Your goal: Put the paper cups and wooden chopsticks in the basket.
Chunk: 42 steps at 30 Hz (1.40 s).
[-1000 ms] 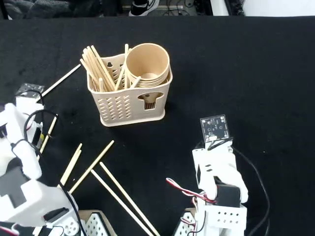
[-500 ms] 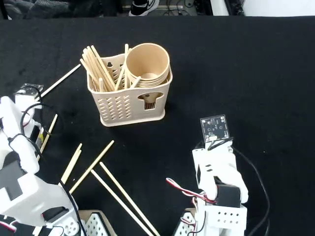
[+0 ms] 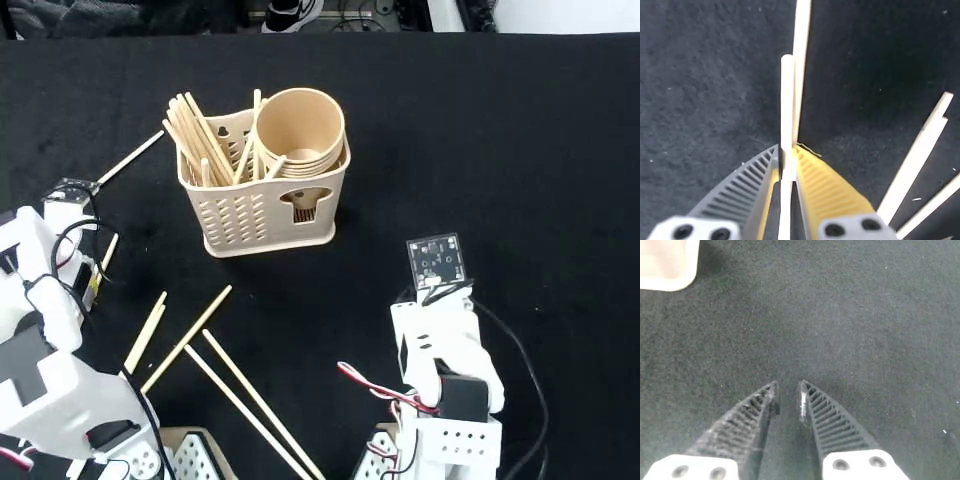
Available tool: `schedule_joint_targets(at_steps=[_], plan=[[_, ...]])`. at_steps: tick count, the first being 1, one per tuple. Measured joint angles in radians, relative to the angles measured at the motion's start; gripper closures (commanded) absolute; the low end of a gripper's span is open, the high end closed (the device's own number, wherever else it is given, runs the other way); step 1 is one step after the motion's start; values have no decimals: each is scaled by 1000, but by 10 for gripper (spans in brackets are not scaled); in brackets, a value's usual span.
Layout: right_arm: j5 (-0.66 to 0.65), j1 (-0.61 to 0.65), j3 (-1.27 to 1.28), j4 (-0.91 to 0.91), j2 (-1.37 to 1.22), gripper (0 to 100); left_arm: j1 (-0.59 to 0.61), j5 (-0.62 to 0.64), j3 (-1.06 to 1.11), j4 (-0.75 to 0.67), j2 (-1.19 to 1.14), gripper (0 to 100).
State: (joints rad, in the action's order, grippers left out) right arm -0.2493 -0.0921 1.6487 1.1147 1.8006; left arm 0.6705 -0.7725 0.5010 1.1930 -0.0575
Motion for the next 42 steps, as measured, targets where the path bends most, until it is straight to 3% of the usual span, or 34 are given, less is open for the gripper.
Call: schedule_joint_targets(at_steps=[19,29,42], plan=[[0,0,0,0,0,917,0,0,-15,25,0,971],[0,0,0,0,0,917,-2,0,52,-91,3,971],[0,0,0,0,0,917,-2,0,57,-97,5,970]])
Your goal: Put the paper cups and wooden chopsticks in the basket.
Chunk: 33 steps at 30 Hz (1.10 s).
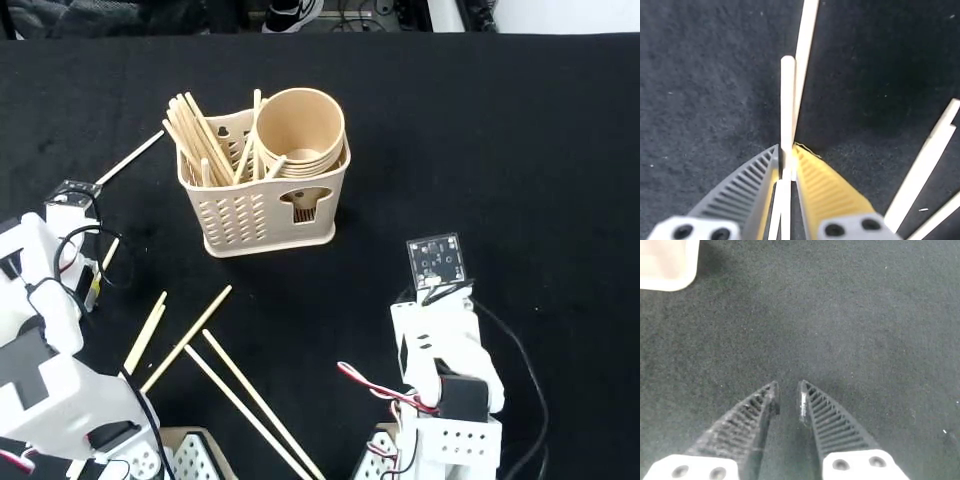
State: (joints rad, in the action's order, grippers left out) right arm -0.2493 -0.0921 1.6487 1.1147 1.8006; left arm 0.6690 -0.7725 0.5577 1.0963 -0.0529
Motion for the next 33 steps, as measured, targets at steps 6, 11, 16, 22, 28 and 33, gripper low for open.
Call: schedule_joint_targets(at_steps=[6,11,16,22,28,33], plan=[[0,0,0,0,0,917,0,0,-49,-6,-86,862],[0,0,0,0,0,917,11,2,-167,-3,-285,978],[0,0,0,0,0,917,6,6,-321,100,-442,972],[0,0,0,0,0,917,6,6,-404,193,-466,972],[0,0,0,0,0,917,2,6,-419,273,-338,971],[0,0,0,0,0,917,0,5,-400,361,-118,971]])
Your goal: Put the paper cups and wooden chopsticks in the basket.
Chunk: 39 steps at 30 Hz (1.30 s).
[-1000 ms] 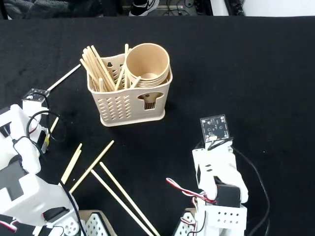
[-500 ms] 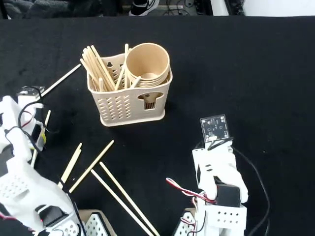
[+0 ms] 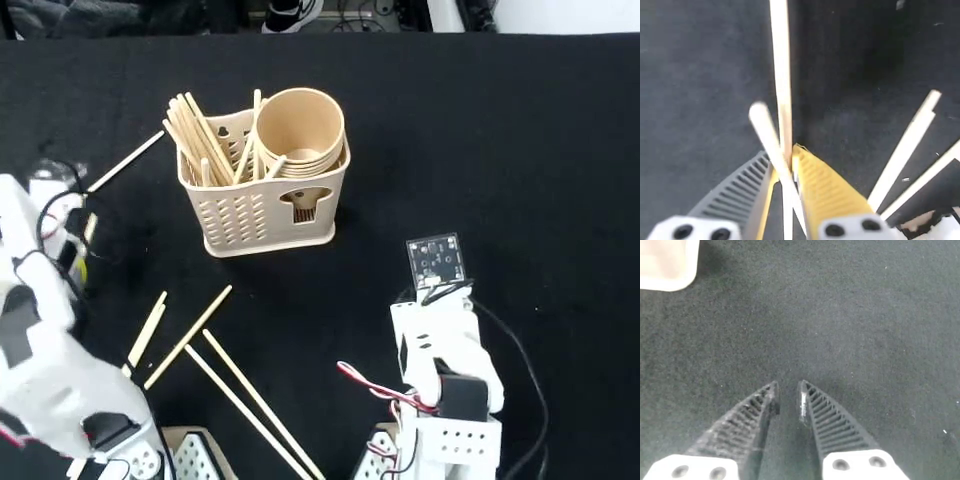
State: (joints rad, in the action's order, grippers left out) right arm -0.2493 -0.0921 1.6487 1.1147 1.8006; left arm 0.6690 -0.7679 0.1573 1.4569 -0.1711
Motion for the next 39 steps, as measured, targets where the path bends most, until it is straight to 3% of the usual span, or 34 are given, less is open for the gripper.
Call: schedule_joint_targets(at_steps=[3,16,22,25,28,33,39], plan=[[0,0,0,0,0,917,-26,9,0,21,176,971],[0,0,0,0,0,917,-249,258,21,11,807,971],[0,0,0,0,0,917,-310,563,17,-78,1013,971],[0,0,0,0,0,917,-399,763,32,-221,1158,971],[0,0,0,0,0,917,-519,901,140,-456,1277,971],[0,0,0,0,0,917,-704,933,486,-914,1336,971],[0,0,0,0,0,917,-743,933,891,-1258,1335,969]])
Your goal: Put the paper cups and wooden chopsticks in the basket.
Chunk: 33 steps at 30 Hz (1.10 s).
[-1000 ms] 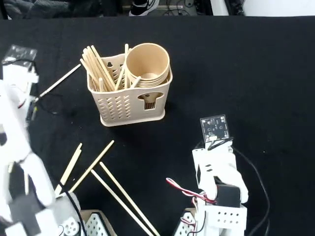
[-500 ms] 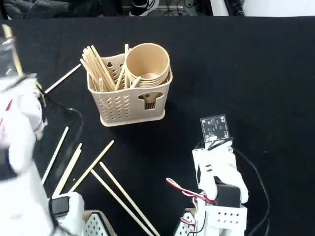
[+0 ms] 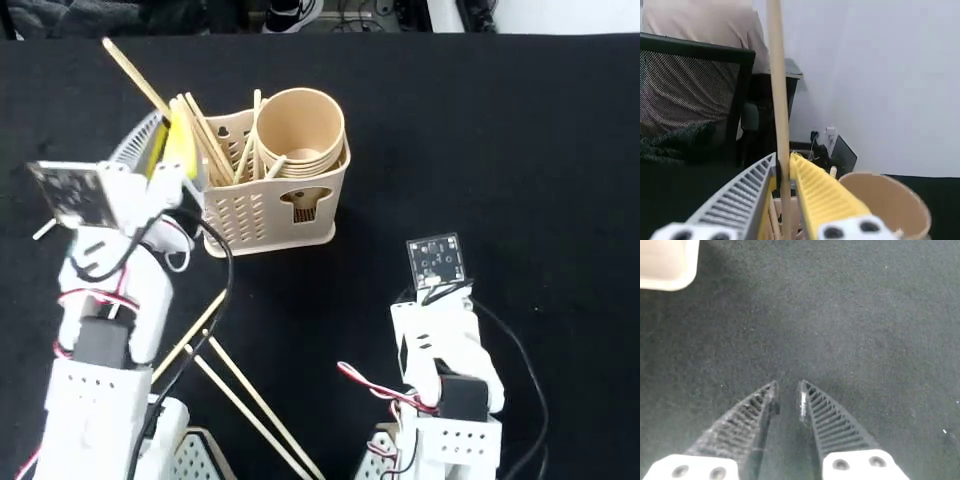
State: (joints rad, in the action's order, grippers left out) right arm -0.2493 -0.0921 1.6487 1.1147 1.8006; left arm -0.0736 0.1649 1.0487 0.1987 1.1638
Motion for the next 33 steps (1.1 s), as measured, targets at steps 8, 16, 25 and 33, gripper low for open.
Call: schedule_joint_targets(at_steps=[8,16,25,33], plan=[[0,0,0,0,0,917,-48,-51,-49,321,5,762],[0,0,0,0,0,917,94,-175,-540,1028,-38,762],[0,0,0,0,0,917,562,-539,-520,1307,-397,762],[0,0,0,0,0,917,618,-707,-230,1026,-664,767]])
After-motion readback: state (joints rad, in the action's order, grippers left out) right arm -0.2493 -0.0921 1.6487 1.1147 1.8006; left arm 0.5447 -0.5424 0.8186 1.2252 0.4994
